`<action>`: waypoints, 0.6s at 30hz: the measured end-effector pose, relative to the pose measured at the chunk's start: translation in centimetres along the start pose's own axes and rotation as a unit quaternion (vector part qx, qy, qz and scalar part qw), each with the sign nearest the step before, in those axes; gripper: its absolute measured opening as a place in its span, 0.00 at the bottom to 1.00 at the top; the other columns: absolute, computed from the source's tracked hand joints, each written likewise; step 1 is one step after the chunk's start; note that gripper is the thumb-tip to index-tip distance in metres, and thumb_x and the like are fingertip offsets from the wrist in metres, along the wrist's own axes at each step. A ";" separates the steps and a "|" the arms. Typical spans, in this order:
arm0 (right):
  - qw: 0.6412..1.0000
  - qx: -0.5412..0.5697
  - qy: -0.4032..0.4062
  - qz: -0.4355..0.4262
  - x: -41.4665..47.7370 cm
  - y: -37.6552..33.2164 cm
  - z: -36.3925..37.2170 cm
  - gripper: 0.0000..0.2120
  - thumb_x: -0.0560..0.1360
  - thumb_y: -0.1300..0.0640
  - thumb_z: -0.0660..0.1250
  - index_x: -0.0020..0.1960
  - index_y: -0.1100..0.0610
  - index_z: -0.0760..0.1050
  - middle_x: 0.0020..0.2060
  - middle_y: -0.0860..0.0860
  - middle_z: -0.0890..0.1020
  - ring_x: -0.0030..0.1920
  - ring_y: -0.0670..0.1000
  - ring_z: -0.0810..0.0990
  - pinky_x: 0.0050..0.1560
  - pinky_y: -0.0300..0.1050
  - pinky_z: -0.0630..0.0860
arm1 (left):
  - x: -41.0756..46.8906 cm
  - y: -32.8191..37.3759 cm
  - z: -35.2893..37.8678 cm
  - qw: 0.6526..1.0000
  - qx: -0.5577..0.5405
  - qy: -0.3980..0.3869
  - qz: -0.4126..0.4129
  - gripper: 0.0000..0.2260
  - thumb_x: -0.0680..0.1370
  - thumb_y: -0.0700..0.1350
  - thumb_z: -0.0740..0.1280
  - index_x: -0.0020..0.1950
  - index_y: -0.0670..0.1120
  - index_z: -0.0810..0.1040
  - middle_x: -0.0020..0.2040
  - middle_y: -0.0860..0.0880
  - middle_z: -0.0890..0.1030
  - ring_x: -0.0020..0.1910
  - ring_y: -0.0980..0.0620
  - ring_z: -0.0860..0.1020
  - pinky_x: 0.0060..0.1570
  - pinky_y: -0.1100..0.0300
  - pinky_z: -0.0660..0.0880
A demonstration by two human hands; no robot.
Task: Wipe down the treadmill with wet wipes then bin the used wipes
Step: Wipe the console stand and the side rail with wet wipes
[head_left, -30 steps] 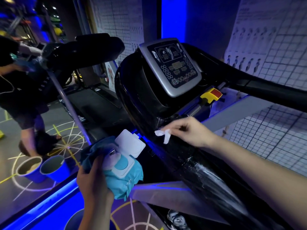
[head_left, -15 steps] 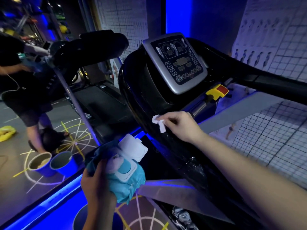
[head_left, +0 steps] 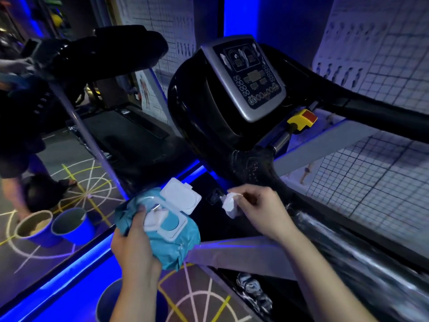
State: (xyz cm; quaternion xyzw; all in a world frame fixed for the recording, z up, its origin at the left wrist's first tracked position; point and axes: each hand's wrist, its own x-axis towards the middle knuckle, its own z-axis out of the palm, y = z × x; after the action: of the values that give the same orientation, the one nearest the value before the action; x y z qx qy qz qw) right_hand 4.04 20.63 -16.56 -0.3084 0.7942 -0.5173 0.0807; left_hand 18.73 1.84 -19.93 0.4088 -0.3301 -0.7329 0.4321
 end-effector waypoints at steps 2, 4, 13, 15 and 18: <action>0.997 -0.018 0.040 0.062 -1.5 1.4 2.6 0.14 0.77 0.62 0.66 0.43 0.45 0.83 0.37 0.40 0.86 0.41 0.38 0.83 0.45 0.30 0.75 | 1.0 0.7 -0.7 1.000 0.004 -0.010 -0.017 0.05 0.80 0.46 0.75 0.55 0.50 0.85 0.53 0.49 0.89 0.54 0.43 0.87 0.55 0.43 0.83; 0.988 -0.064 0.067 0.123 -2.9 3.4 5.4 0.13 0.77 0.59 0.67 0.40 0.42 0.81 0.36 0.38 0.85 0.41 0.39 0.82 0.41 0.28 0.72 | 2.3 1.5 -1.3 0.999 0.010 -0.020 -0.035 0.06 0.79 0.46 0.76 0.56 0.50 0.84 0.53 0.48 0.89 0.55 0.42 0.87 0.56 0.42 0.83; 0.935 -0.088 0.162 0.303 -5.1 5.3 14.2 0.17 0.77 0.54 0.70 0.30 0.54 0.76 0.24 0.48 0.77 0.31 0.49 0.76 0.36 0.45 0.70 | 8.7 5.2 -3.8 0.991 0.048 -0.095 -0.083 0.12 0.79 0.47 0.77 0.61 0.48 0.83 0.52 0.48 0.89 0.50 0.44 0.88 0.52 0.42 0.84; 0.927 -0.036 0.189 0.322 -5.5 4.8 15.9 0.18 0.78 0.54 0.70 0.31 0.59 0.76 0.21 0.47 0.74 0.30 0.49 0.73 0.34 0.47 0.70 | 10.1 5.9 -4.7 0.988 0.062 -0.105 -0.096 0.12 0.78 0.47 0.77 0.61 0.48 0.83 0.51 0.48 0.89 0.50 0.44 0.88 0.53 0.40 0.84; 0.904 0.122 0.230 0.340 -6.3 3.1 18.4 0.18 0.80 0.61 0.65 0.32 0.63 0.75 0.22 0.50 0.75 0.27 0.48 0.74 0.30 0.41 0.73 | 12.1 6.7 -6.0 0.983 0.081 -0.120 -0.110 0.11 0.78 0.47 0.77 0.58 0.48 0.83 0.52 0.47 0.89 0.51 0.43 0.88 0.55 0.38 0.83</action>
State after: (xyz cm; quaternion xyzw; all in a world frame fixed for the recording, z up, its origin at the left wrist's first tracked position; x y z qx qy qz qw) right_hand 16.02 10.83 -28.81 0.1203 0.7781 -0.6078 0.1036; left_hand 22.89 -12.65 -20.80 0.3857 -0.3904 -0.7907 0.2714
